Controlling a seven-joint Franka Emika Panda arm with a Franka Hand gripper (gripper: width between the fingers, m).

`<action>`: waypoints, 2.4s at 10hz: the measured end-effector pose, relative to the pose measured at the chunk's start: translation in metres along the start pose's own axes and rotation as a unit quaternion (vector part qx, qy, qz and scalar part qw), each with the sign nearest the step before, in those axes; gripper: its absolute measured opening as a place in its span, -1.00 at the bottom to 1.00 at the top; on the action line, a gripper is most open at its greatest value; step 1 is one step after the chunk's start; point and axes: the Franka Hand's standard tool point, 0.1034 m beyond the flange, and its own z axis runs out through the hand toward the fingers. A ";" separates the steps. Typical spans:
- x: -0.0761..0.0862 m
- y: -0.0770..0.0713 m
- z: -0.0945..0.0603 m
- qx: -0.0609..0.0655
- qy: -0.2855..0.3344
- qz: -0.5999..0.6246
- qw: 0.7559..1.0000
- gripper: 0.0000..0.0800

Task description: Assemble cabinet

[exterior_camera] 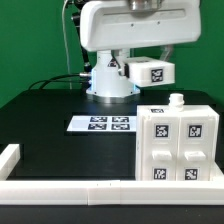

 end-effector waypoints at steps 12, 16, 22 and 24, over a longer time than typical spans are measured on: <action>0.049 -0.028 0.018 0.010 0.000 0.008 1.000 0.35; 0.057 -0.034 0.017 0.010 0.007 0.003 1.000 0.35; 0.051 -0.017 0.029 0.010 0.004 -0.041 0.999 0.35; 0.053 -0.019 0.030 0.010 0.005 -0.044 0.999 0.35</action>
Offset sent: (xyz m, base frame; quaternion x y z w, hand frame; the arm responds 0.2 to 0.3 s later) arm 0.0000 0.0000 0.0000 0.0000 0.0000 0.0000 1.0000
